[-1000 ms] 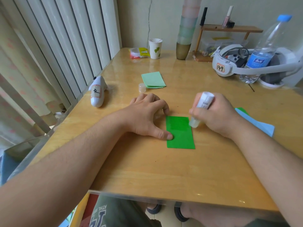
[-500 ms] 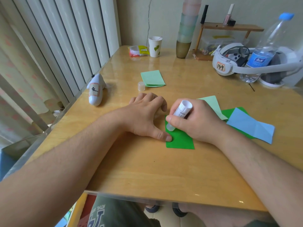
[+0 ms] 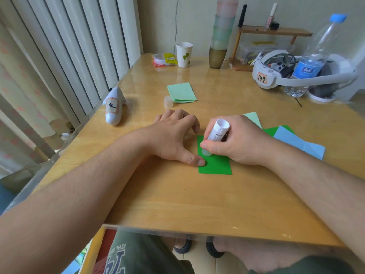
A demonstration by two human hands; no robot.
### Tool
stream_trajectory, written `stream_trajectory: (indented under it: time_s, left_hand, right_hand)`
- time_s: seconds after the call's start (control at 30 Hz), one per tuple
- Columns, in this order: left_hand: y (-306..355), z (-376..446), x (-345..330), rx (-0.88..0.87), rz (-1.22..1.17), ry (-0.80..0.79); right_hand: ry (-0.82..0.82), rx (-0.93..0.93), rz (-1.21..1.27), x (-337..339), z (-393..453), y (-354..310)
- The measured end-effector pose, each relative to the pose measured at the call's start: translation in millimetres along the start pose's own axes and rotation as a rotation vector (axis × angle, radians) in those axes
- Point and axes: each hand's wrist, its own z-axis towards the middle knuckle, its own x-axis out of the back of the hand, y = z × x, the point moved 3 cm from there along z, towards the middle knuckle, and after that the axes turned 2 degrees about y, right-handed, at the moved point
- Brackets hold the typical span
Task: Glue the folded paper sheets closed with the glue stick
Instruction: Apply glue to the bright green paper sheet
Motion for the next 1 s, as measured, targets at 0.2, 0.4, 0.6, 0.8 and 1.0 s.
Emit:
stream_trajectory:
  time_s: [0.2,0.4,0.6,0.8,1.0]
  left_hand:
    - [0,-2,1,0.010,-0.001,-0.012]
    - [0,0,1,0.000,-0.001,-0.018]
    - [0,-1,2,0.005,0.006,-0.024]
    - [0,-2,2,0.000,-0.007,-0.031]
    - [0,-1,3,-0.006,-0.022,-0.044]
  right_hand:
    - [0.172,-0.063,0.018,1,-17,15]
    - [0.275,-0.073,-0.082,1,-21,17]
    - [0.281,-0.090,-0.086,3,-20,17]
    - [0.318,-0.110,-0.009,7,-22,23]
    - [0.475,-0.102,0.246,14,-20,25]
